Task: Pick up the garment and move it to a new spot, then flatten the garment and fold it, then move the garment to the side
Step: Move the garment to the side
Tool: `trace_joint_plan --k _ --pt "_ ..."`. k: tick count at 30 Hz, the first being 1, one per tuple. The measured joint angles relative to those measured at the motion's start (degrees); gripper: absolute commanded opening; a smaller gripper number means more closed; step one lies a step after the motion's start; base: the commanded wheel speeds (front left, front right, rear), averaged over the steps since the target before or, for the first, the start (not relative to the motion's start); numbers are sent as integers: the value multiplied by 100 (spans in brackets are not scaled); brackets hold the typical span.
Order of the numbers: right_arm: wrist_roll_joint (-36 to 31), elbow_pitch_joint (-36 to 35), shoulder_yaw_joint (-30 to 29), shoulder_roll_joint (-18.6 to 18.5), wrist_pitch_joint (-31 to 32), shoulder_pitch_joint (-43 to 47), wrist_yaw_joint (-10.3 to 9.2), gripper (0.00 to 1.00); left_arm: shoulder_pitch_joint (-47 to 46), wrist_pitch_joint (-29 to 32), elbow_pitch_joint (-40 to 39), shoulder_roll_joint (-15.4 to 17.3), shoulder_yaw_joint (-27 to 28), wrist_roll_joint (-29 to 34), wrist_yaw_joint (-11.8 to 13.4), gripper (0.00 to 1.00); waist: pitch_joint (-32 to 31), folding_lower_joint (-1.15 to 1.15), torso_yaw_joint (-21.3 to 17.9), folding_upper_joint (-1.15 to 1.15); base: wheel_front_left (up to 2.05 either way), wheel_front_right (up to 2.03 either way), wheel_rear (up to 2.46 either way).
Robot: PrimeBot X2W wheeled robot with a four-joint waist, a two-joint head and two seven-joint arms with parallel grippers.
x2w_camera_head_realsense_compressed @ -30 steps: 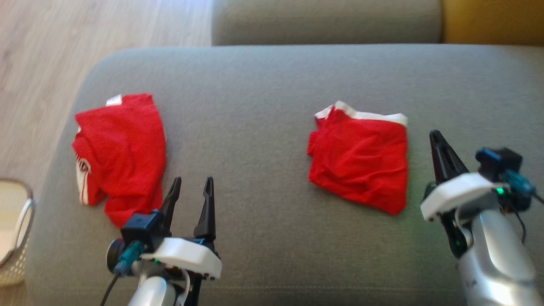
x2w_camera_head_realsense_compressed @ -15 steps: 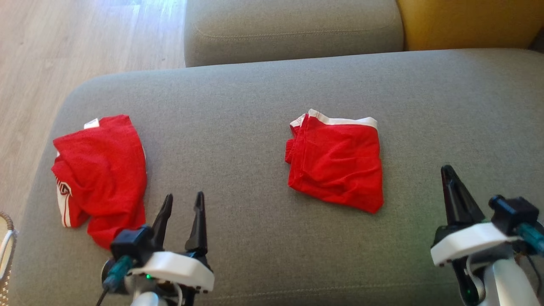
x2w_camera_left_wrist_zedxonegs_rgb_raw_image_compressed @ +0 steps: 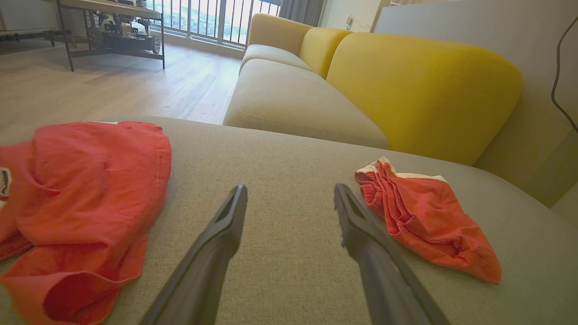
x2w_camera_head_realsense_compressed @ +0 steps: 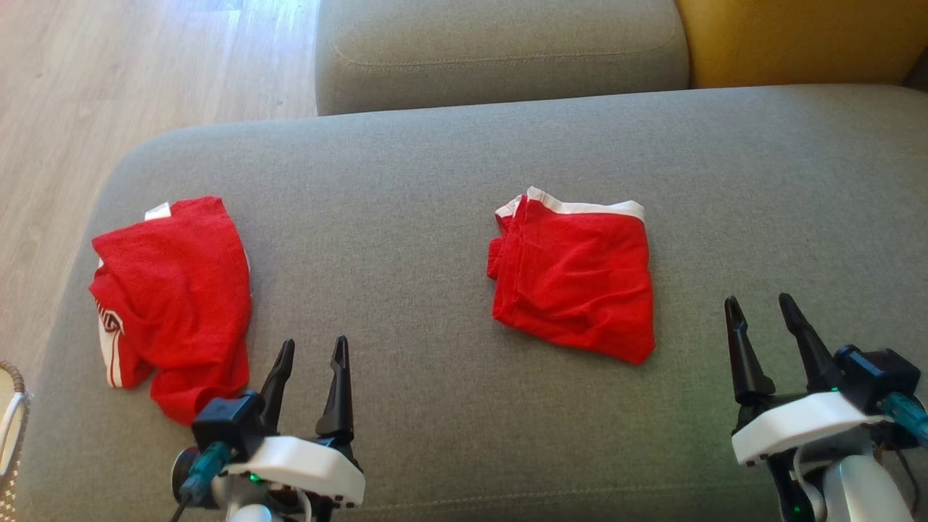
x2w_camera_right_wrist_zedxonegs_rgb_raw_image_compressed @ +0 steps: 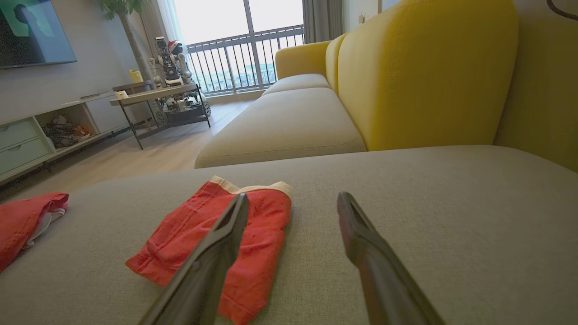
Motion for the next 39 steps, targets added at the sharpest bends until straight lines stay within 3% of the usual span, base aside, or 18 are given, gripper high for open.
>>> trace_joint_plan --k 8,15,22,29,39 --pt "119 49 35 4 29 32 0 100 0 0 -13 0 -22 1 1 100 45 0 14 0 0 0 0" --pt "528 363 94 12 642 -82 0 100 -43 0 -31 0 -122 51 1 100 318 0 55 0 0 0 0" --pt "1202 802 78 11 1351 -1049 0 100 -445 0 -13 -1 -387 59 3 100 818 2 168 0 0 0 0" --pt "1595 1745 -215 4 2043 -1833 0 100 -737 0 -1 -3 -565 58 36 100 1237 2 402 0 0 0 0" --pt "1623 2394 -175 -12 2201 -2412 0 100 -911 0 22 -5 -613 58 87 100 1443 1 624 0 0 0 0"
